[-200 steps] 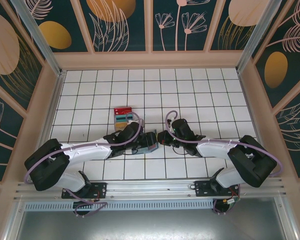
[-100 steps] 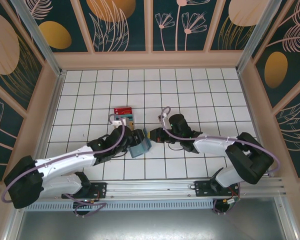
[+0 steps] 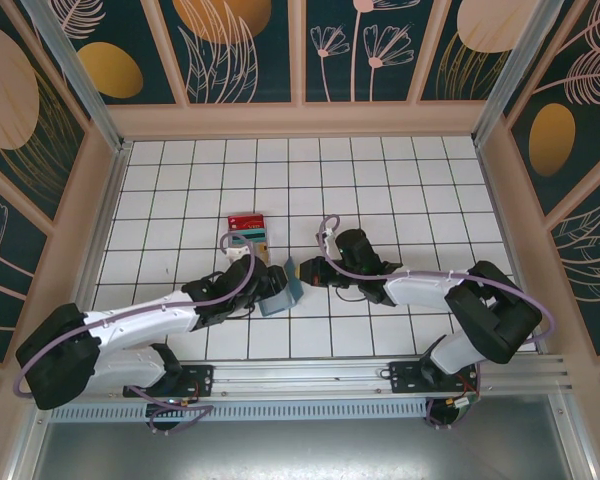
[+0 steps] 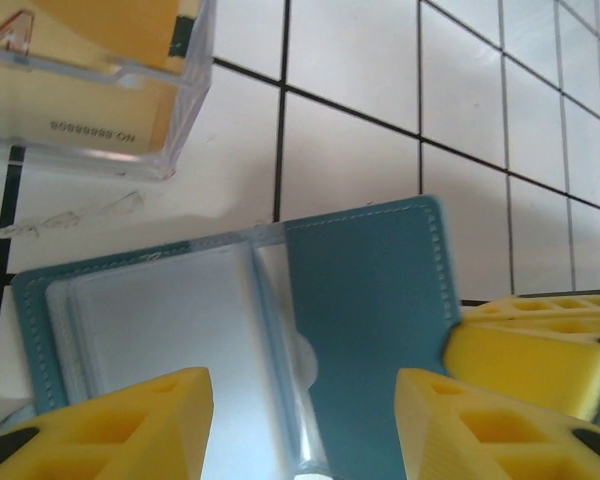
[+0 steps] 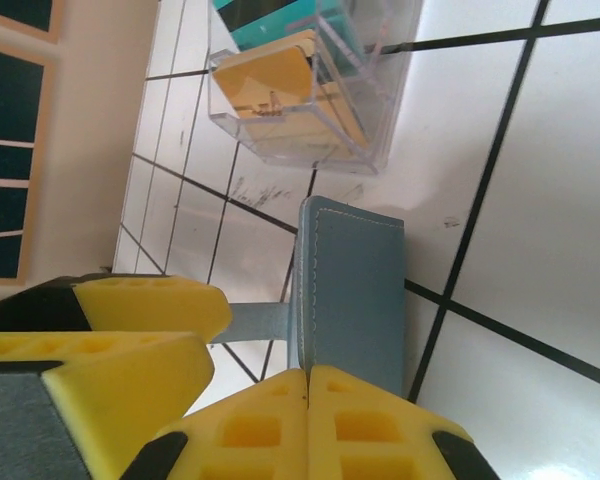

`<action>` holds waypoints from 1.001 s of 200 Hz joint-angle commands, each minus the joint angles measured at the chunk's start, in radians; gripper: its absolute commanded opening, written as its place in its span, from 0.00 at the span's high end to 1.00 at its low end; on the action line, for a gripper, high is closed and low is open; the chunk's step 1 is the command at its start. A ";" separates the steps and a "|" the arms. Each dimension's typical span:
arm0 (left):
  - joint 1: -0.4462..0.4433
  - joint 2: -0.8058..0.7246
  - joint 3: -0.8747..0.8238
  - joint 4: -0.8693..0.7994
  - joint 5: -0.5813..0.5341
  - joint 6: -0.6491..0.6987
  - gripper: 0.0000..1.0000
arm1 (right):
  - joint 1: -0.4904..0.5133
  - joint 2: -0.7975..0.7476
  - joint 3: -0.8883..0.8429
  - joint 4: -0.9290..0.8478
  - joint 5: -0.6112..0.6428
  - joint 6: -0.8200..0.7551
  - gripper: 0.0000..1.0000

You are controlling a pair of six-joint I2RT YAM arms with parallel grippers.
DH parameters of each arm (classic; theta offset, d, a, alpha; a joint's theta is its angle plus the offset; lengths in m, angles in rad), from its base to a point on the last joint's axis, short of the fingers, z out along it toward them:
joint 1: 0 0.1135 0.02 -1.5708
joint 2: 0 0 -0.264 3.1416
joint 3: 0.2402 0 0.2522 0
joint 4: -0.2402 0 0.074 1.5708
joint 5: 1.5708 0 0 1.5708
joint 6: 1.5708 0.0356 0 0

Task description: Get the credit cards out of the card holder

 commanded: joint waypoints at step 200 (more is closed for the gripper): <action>0.004 0.091 -0.011 -0.063 -0.003 -0.056 0.50 | 0.004 0.012 -0.019 -0.028 0.053 0.007 1.00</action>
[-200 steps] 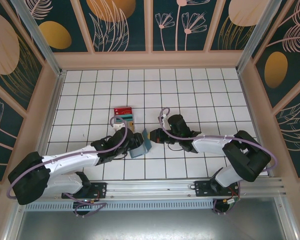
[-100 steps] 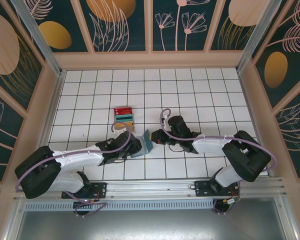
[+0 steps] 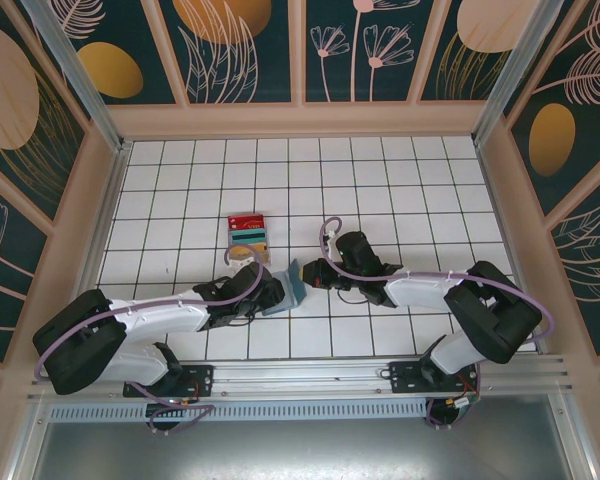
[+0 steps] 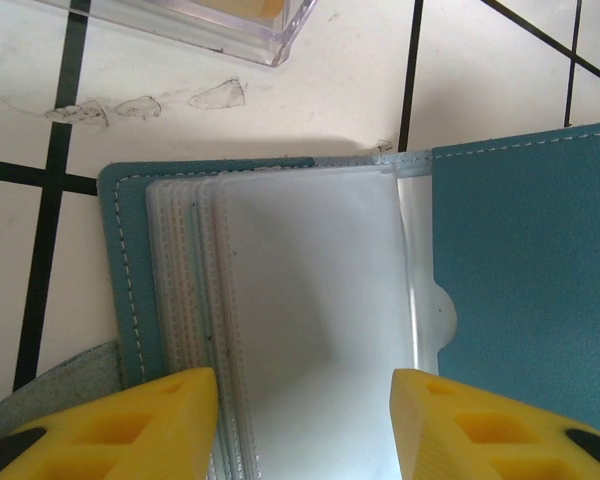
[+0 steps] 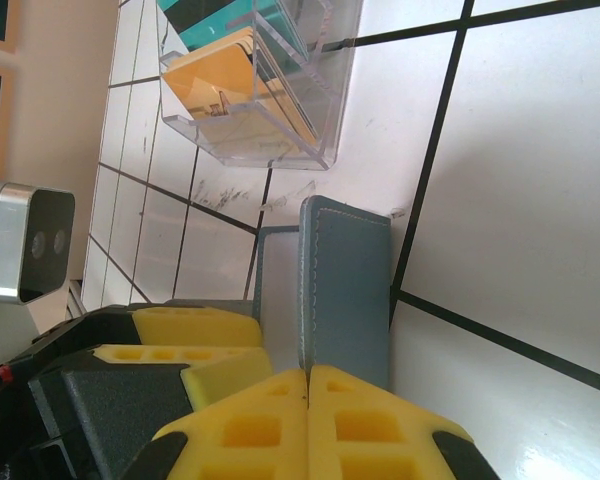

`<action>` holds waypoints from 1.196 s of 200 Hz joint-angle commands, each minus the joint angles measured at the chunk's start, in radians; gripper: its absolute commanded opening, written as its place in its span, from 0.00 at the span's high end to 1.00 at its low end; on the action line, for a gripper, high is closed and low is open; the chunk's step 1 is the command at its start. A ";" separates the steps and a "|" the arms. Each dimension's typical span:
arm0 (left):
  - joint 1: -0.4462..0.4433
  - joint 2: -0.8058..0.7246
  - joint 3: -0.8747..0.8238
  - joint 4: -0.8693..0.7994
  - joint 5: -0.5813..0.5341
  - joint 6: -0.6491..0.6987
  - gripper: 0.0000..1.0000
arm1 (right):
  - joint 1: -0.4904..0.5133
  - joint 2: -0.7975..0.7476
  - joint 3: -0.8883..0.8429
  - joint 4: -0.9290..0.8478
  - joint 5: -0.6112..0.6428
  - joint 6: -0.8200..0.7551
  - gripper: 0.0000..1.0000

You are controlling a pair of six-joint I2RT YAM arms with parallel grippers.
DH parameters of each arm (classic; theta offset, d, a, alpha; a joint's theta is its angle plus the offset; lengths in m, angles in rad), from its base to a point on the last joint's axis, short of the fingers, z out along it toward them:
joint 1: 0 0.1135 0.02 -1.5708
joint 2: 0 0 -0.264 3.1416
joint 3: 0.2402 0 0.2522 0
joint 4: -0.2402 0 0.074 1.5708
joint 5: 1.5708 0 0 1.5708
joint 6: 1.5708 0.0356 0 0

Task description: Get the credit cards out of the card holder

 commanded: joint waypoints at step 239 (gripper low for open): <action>0.003 0.021 0.066 -0.116 -0.036 0.014 0.51 | 0.001 0.032 0.006 -0.009 0.009 0.000 1.00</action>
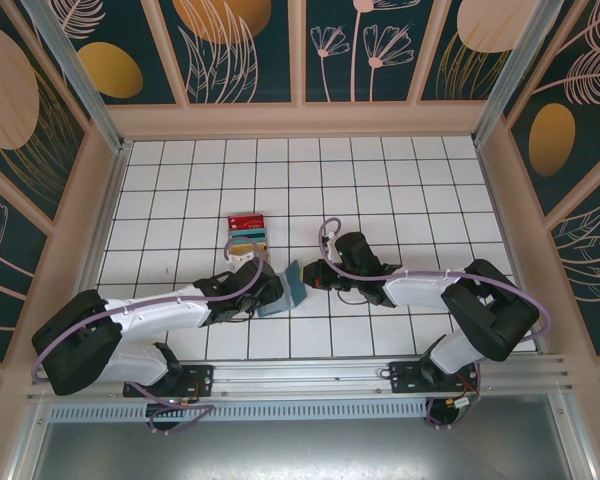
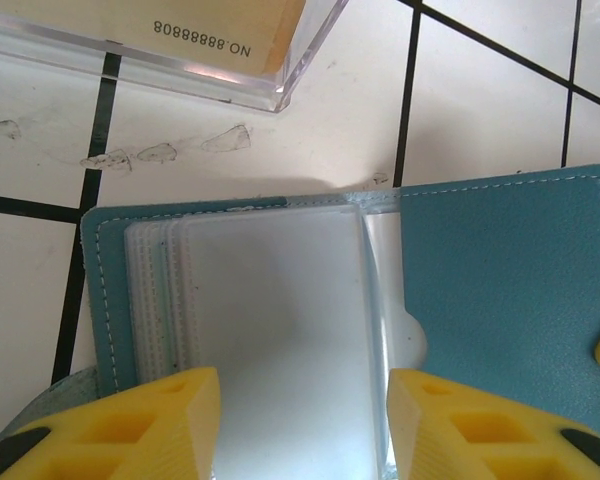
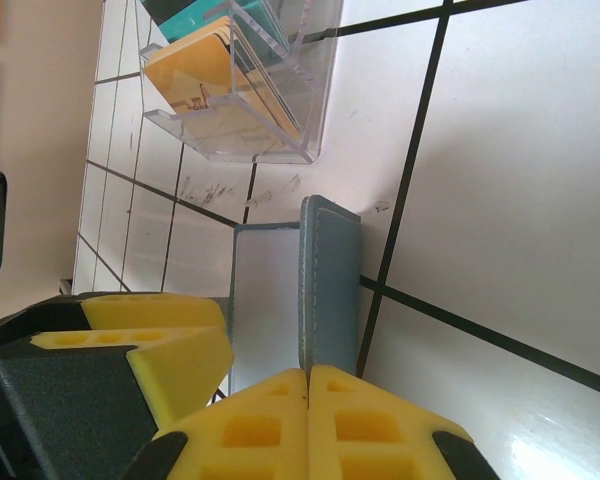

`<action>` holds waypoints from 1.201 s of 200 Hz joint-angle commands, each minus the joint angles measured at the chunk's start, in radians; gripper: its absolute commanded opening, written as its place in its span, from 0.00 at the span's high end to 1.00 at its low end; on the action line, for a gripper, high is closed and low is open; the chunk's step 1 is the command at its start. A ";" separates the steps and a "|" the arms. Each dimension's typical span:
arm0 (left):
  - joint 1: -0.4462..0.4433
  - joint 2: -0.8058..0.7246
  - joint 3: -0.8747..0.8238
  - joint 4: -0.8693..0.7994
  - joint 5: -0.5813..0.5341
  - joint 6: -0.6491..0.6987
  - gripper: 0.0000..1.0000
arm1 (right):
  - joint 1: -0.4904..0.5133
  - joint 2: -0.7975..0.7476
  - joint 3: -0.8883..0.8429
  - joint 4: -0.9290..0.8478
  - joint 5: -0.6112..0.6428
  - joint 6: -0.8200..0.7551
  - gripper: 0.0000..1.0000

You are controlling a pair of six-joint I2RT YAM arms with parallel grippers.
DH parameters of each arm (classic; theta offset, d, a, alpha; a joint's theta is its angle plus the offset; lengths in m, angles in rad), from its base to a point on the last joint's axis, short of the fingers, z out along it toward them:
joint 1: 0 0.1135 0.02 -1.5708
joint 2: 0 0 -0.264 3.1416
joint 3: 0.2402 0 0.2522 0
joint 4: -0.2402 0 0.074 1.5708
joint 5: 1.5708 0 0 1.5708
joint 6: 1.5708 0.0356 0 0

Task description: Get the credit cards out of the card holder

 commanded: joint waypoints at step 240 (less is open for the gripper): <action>0.003 0.073 0.002 0.026 0.055 0.021 0.51 | 0.001 0.022 0.007 -0.004 0.005 0.000 1.00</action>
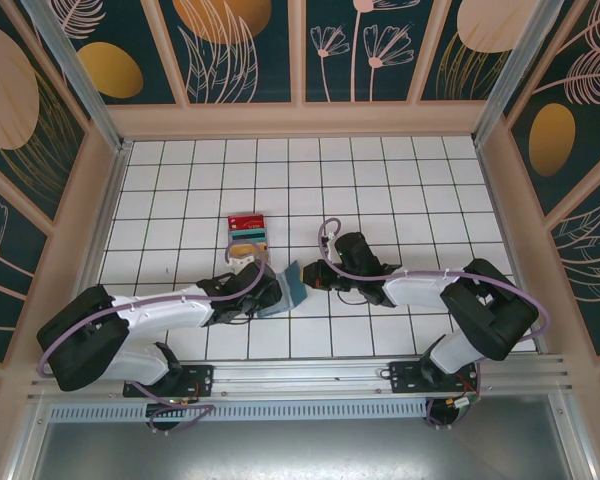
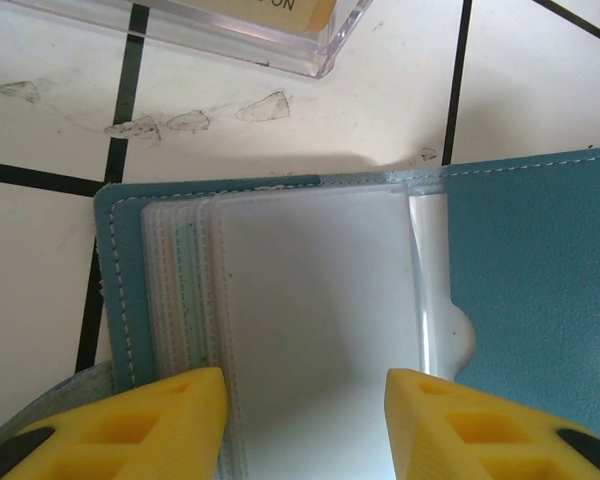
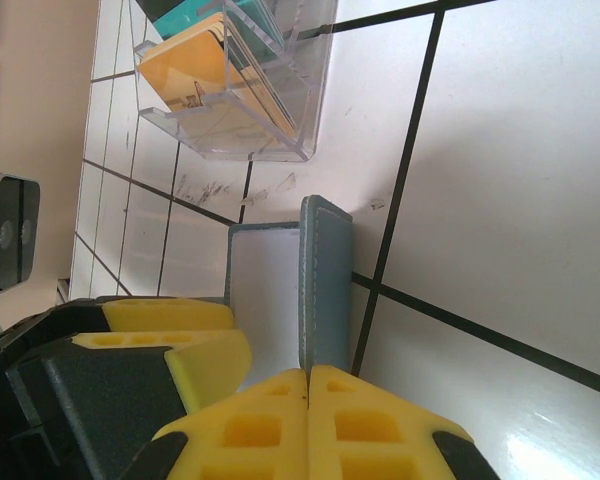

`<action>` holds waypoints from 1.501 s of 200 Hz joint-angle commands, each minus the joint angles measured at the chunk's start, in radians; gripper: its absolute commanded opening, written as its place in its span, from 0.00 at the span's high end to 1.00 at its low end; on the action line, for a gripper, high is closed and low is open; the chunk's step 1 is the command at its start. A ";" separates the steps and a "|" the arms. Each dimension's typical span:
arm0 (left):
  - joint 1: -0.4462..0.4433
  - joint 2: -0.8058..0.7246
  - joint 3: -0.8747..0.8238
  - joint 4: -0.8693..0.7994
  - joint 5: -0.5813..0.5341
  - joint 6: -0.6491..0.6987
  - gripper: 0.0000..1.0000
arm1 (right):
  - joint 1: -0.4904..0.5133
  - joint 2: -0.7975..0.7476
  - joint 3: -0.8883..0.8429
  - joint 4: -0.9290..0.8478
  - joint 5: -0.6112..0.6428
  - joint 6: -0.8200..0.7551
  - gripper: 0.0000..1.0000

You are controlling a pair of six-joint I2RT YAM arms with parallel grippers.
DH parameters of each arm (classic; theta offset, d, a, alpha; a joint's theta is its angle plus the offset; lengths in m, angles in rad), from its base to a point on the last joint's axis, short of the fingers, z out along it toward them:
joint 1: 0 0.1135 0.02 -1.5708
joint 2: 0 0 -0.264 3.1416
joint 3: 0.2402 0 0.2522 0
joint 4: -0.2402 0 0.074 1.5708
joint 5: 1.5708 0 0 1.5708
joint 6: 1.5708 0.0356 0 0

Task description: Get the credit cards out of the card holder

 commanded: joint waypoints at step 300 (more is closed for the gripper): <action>-0.001 0.102 0.185 0.202 0.186 0.147 0.55 | -0.032 -0.095 -0.090 -0.042 0.085 0.051 0.86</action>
